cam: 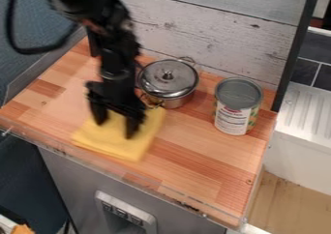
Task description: Move the yellow cloth to the left side of the table
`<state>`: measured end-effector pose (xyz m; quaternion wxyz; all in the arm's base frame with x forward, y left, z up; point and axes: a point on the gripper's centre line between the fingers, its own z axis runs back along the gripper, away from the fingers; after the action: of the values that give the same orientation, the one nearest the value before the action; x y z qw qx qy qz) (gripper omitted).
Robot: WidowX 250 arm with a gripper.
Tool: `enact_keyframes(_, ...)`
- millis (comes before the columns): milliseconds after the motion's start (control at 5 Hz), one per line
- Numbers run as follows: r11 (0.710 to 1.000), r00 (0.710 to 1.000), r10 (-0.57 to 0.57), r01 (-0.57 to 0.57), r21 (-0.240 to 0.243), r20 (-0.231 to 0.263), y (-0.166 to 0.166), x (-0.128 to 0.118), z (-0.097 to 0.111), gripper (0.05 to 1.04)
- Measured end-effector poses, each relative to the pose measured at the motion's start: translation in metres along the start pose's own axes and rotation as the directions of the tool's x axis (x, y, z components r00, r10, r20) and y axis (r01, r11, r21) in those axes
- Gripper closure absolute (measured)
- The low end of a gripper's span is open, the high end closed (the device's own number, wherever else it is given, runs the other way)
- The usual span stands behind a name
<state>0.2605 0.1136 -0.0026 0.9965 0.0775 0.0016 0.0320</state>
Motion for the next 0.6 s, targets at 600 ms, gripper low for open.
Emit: enact_keyframes(600, 0.999, 0.998, 0.037, -0.035, 0.023, -0.054, 0.067, 0.014, -0.010, 0.083)
